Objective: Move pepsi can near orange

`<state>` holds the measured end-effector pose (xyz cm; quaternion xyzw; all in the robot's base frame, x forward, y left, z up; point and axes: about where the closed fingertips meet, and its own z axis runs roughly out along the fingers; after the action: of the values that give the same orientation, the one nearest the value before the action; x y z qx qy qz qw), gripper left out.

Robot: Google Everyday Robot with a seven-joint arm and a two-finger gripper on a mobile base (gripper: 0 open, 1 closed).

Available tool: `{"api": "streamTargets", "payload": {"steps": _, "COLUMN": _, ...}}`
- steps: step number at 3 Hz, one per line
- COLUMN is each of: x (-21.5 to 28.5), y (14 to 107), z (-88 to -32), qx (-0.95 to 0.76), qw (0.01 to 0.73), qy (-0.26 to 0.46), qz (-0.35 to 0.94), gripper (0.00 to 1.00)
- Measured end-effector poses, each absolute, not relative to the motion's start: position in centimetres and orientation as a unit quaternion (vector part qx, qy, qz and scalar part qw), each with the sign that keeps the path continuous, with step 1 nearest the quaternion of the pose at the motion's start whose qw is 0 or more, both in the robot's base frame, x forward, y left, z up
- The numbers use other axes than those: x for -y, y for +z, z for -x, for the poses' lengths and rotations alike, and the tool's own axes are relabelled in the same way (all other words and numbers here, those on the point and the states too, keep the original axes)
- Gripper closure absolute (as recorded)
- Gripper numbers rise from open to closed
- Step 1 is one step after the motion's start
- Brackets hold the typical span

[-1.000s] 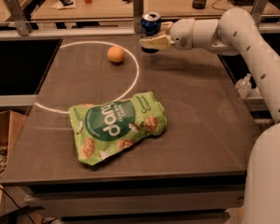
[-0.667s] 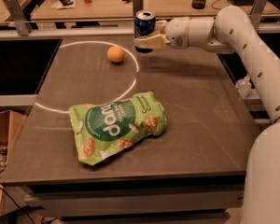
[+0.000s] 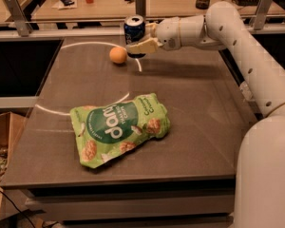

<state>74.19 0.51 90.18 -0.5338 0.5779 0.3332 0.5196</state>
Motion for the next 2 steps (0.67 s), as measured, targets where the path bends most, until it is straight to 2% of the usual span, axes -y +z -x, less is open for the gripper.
{"api": "streamTargets", "payload": {"steps": 2, "x": -3.2, "y": 87.2, "z": -74.3, "qx": -0.582, "qw": 0.486, "qy": 0.338, "qz": 0.558, "gripper": 1.0}}
